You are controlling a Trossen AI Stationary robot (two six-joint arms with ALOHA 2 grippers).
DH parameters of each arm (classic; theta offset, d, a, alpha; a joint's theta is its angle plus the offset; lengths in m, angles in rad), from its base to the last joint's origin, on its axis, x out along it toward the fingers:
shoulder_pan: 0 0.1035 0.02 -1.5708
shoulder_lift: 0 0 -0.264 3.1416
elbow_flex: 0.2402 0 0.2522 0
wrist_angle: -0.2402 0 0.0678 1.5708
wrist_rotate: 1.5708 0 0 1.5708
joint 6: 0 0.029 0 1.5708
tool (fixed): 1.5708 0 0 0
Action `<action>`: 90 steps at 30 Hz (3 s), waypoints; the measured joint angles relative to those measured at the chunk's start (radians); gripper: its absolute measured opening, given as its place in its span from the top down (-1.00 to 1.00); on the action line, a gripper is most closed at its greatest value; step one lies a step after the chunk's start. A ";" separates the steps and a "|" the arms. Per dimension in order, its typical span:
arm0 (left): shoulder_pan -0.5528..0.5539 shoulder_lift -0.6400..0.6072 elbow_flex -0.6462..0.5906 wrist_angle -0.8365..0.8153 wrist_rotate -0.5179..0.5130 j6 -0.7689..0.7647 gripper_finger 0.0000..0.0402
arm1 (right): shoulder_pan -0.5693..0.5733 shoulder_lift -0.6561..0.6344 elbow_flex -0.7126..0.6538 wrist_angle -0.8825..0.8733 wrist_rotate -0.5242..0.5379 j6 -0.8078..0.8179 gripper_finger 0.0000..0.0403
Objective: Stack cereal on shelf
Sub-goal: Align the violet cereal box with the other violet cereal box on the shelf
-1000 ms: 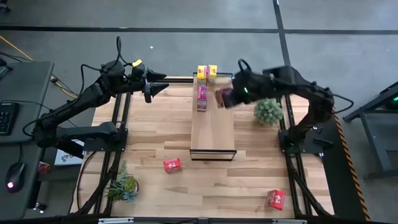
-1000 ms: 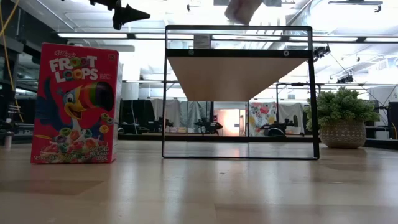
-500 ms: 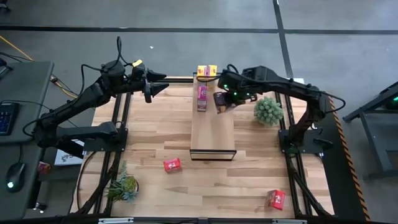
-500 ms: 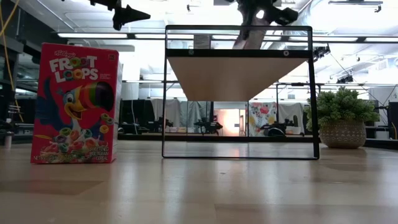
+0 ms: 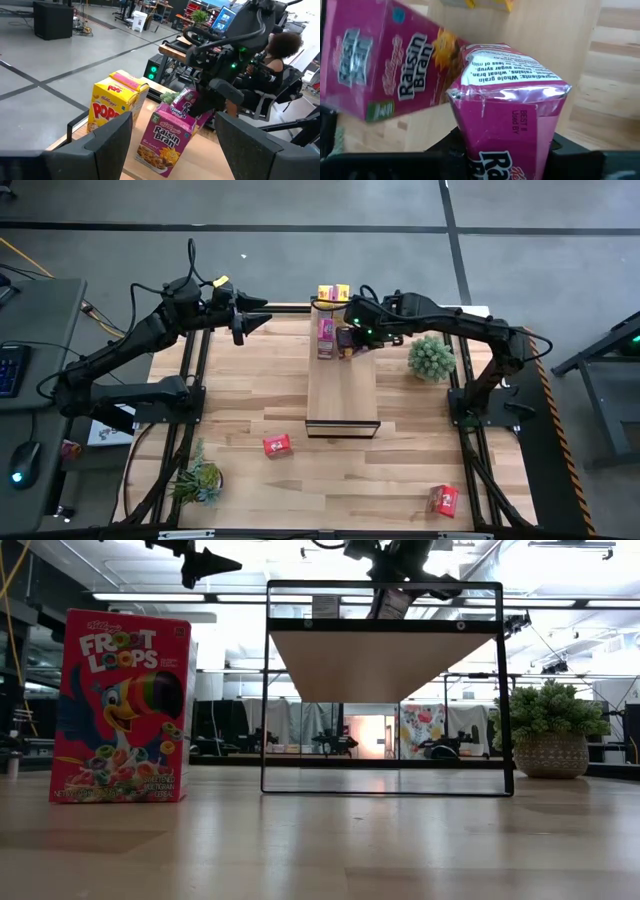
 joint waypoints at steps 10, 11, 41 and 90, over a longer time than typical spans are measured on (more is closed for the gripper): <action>0.000 0.000 0.000 0.000 0.000 0.000 -0.36 | -0.002 0.000 0.000 0.017 0.007 -0.002 0.49; 0.000 0.000 0.000 0.000 0.000 0.000 -0.36 | -0.002 0.000 0.000 0.017 0.008 0.000 0.49; 0.000 0.000 0.000 0.000 0.000 0.001 -0.36 | -0.002 -0.021 0.026 0.090 0.003 -0.028 -0.31; 0.000 0.000 0.000 -0.007 -0.005 0.000 -0.36 | 0.040 -0.025 -0.082 0.101 0.141 -0.233 1.00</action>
